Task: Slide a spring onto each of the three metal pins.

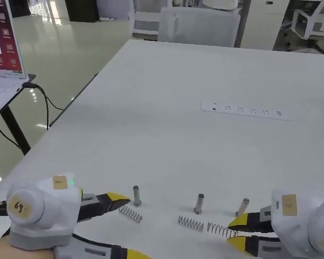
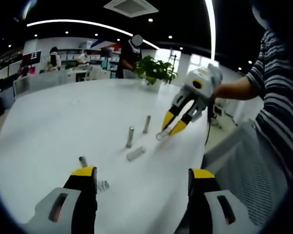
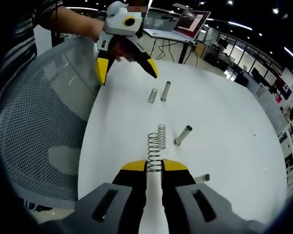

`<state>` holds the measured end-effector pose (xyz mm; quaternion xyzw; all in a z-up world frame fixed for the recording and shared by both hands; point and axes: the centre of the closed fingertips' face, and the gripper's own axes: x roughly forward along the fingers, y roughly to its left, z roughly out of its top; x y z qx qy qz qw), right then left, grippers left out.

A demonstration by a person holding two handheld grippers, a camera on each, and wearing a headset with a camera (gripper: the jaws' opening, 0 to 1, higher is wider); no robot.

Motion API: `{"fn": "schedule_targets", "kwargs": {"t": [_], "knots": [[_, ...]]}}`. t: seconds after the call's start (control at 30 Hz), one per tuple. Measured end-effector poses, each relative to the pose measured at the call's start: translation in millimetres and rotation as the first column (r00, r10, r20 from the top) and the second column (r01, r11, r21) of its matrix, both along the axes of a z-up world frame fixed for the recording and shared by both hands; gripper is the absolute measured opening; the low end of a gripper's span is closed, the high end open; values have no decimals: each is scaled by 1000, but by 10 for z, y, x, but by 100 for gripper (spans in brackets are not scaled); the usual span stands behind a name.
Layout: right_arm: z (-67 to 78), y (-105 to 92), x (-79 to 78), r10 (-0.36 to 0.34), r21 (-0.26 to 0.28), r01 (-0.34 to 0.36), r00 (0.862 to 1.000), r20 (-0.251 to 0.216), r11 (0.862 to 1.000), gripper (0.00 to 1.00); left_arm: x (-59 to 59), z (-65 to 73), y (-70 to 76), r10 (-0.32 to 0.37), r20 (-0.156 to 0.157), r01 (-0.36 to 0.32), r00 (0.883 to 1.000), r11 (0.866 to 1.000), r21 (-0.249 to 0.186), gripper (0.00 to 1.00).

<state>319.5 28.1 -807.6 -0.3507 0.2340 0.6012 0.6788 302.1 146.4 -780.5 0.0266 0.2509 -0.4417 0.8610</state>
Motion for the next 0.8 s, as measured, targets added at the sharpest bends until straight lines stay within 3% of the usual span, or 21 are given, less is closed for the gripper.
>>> {"fn": "schedule_targets", "kwargs": {"t": [0.37, 0.57, 0.8], "knots": [[38, 105, -101, 48, -5, -48, 999, 15, 999, 8, 5, -17, -452, -117, 9, 117, 993, 993, 0, 61], [71, 144, -135, 65, 1, -65, 998, 22, 998, 8, 15, -54, -614, -162, 12, 162, 987, 987, 8, 56], [107, 201, -169, 87, 6, -87, 996, 32, 996, 8, 53, -23, -750, -176, 29, 176, 984, 984, -26, 44]]}}
